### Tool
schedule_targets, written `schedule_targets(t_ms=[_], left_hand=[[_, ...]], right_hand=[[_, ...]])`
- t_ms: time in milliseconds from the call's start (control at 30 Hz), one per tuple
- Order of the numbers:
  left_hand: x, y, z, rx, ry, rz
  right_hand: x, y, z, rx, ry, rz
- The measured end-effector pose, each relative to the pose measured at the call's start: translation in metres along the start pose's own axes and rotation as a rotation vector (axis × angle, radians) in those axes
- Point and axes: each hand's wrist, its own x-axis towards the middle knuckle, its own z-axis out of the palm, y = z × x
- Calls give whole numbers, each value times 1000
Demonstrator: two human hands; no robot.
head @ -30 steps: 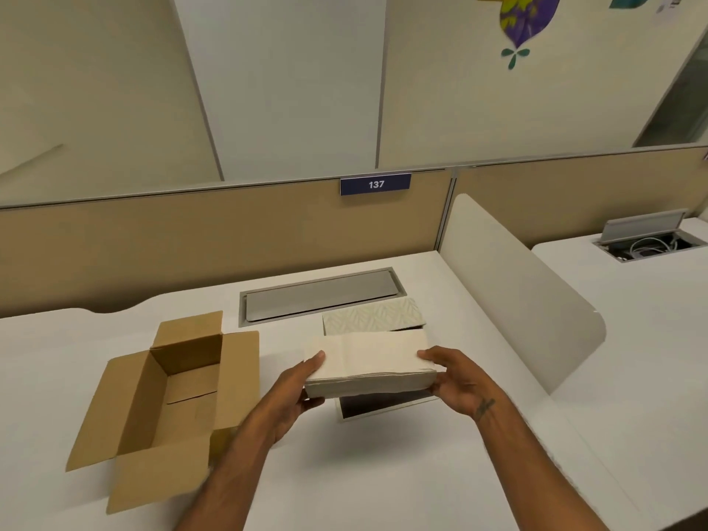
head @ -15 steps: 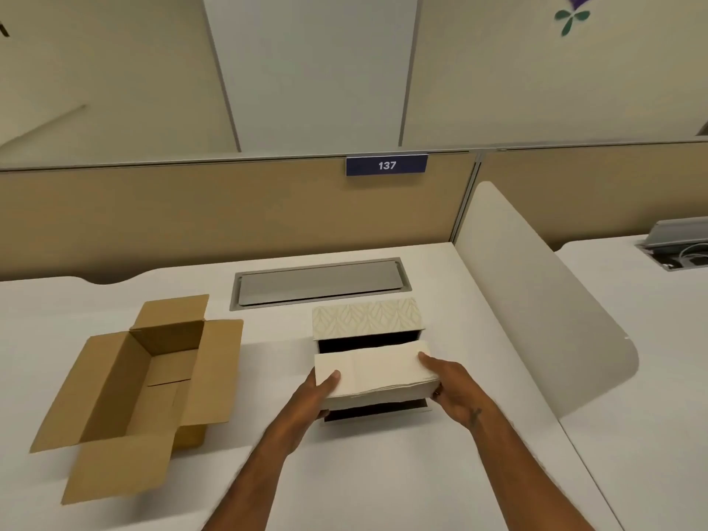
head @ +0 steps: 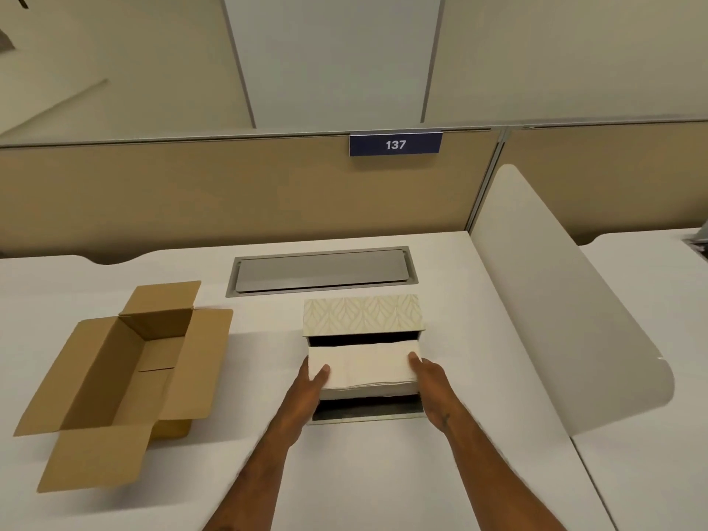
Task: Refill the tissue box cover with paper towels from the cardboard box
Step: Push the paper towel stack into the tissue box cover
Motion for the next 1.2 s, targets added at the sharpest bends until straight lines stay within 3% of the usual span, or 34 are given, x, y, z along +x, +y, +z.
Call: schedule_targets(t_ms=[200, 433, 733, 1200], left_hand=[[14, -3, 0, 22, 28, -30], [18, -7, 8, 291, 192, -1], [20, -10, 9, 200, 107, -60], [17, -7, 8, 132, 85, -93]], right_hand=[[6, 6, 6, -57, 50, -68], [9, 12, 13, -162, 177, -94], [6, 14, 12, -296, 158, -123], [6, 8, 8, -311, 104, -82]])
